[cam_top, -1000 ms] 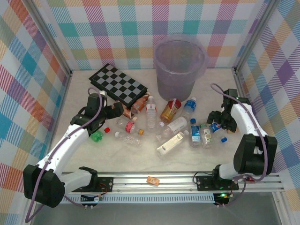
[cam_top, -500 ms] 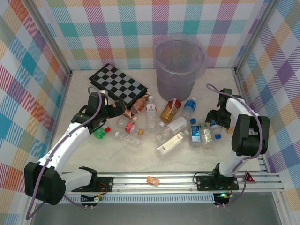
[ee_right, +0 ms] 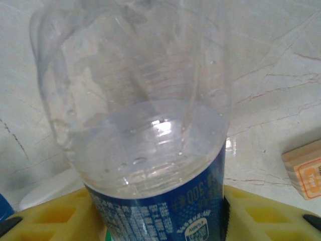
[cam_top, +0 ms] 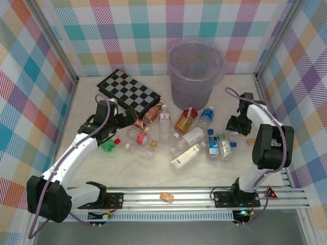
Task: Put the plastic bottles in the bin
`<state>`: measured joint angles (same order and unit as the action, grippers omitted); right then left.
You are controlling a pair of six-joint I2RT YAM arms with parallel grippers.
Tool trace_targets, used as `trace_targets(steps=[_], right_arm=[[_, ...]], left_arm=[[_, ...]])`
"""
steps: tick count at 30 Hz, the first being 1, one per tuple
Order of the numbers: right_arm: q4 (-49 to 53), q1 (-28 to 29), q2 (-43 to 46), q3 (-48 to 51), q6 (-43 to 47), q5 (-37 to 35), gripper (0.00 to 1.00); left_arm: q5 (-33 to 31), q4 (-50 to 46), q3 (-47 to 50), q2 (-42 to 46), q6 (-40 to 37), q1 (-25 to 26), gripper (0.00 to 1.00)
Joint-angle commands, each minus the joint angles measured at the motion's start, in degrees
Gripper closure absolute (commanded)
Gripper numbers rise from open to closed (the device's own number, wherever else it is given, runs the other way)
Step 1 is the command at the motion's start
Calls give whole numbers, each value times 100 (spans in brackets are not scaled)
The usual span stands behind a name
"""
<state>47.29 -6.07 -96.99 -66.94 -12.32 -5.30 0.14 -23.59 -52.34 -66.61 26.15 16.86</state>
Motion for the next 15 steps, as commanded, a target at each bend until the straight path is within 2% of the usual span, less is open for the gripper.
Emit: trace_targets(steps=[1,4,8,15], right_arm=[[282,-49,320,-311,107,93,46],[543,-47,560,-644,103,371,46],[946,-52,934,-1271,29,1089,47],[1579,-20,1227,-2742,-34,1844,49]], left_arm=[[125,171,-176,-99,120,36,0],[126,196,-194,-198,178,36,0],[186,232,-240,-376,250,36,0],[154,216,-369,-631,214,36,0]])
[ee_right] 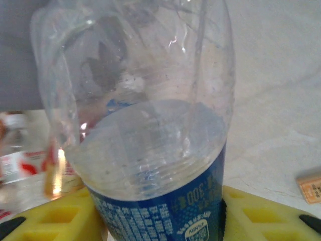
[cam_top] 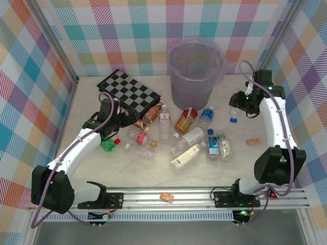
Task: Put the plastic bottles in the bin
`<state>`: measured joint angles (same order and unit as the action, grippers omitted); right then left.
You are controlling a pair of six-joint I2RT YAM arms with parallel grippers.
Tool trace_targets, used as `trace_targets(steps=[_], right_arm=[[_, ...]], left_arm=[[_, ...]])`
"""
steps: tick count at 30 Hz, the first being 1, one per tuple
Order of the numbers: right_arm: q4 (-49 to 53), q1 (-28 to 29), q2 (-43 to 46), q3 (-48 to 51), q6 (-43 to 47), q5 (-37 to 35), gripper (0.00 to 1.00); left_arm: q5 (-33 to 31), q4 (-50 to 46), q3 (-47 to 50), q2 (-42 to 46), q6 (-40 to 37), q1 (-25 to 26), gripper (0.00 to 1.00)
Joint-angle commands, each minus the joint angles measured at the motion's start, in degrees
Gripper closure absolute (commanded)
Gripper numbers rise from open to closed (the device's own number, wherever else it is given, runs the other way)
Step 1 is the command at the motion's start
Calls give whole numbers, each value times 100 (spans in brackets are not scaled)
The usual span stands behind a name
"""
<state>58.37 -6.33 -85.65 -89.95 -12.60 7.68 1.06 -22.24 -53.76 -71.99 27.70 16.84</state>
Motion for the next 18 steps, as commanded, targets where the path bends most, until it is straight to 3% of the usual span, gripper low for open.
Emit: trace_targets(steps=[1,9,14,18], right_arm=[[534,49,68,-690,-10,602,49],[821,590,-774,-2979,-67,960,51],[1091,991,-2011,-5078,-85,1010,51],[721,1186,-2896,-6276,-296,1148,53]], left_arm=[[83,88,-241,-136,53,43,0],[198,-186,-303,-235,-71,36,0],[135,-842,-331,-101,-289,38,0],[205,-1026,-116,156,-276,39,0]])
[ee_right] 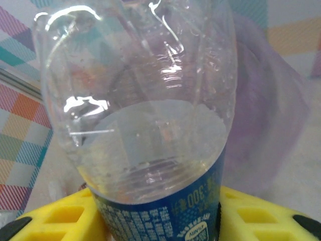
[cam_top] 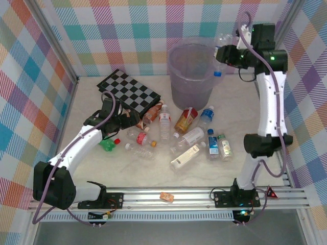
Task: Put the plastic bottles in the bin
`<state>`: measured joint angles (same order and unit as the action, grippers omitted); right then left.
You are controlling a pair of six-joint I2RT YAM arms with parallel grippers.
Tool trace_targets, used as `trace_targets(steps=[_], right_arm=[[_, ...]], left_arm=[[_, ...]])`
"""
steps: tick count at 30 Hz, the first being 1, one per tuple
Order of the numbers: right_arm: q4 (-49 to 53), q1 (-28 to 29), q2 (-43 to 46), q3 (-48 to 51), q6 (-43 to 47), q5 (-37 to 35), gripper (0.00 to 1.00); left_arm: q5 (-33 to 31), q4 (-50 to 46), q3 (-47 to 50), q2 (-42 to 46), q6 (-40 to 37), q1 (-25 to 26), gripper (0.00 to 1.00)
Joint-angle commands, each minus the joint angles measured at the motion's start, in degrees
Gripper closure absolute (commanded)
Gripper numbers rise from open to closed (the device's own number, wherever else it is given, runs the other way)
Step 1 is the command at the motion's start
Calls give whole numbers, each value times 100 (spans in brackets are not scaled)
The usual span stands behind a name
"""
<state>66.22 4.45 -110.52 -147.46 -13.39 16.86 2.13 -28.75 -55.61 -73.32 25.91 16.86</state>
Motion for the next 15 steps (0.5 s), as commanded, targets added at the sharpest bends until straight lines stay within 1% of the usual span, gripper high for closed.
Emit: trace_targets(steps=[1,5,7,10,11,14,15], right_arm=[[-297,146,-532,-590,-317,261,53],[-1285,351,-842,-485,-503,271,53],[-1585,428,-1079,-517,-607,318,54],[-1702,521,-1444,-648,-629,261,54],[-1695,574,-1530,-648,-566,172,54],[-1673,862,-1773,-529,-145,-544,53],[-1735,942,-1870,-466,-86,-683,53]], left_arm=[[115,-402,134,349,-67,36,0],[233,-334,380,554,53,86,0],[261,-325,443,600,89,136,0],[266,-367,450,617,89,215,0],[254,-376,451,629,89,241,0],[257,-327,464,647,67,324,0],[260,-324,451,656,32,363,0]])
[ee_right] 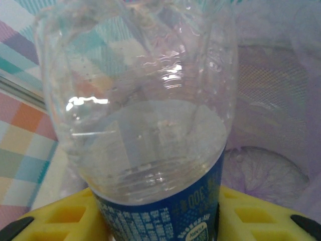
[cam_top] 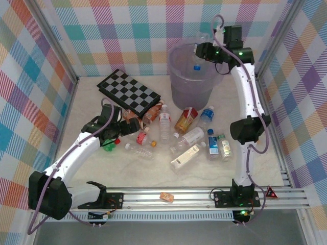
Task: Put the plastic bottles in the bin
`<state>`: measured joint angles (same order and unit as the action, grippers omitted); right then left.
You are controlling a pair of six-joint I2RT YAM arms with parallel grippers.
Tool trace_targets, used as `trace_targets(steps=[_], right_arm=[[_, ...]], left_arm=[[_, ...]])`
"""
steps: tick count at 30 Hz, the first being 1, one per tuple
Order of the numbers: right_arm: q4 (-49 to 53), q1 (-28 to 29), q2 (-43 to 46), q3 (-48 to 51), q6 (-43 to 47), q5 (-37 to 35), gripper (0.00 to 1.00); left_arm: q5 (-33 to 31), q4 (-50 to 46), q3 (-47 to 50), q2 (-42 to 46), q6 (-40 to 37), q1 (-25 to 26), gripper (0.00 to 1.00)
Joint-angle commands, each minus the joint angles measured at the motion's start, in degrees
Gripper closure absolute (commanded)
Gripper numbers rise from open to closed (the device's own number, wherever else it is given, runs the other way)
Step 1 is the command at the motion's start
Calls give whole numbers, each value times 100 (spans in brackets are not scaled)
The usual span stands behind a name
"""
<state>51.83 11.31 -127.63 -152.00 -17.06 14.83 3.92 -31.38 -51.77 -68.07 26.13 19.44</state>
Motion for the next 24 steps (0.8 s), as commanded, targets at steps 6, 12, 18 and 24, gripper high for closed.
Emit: trace_targets(steps=[6,12,18,24], right_arm=[[-459,431,-727,-26,323,-1128,53],[-376,426,-1069,-26,541,-1527,52],[-274,429,-1197,-19,669,-1440,40],[-247,429,-976,-37,789,-1354,23]], left_arm=[[98,-242,-31,385,-502,492,0],[525,-300,-180,493,-1009,921,1],[573,-318,-529,125,-1488,1615,2],[382,-195,-767,-319,-1703,2273,3]])
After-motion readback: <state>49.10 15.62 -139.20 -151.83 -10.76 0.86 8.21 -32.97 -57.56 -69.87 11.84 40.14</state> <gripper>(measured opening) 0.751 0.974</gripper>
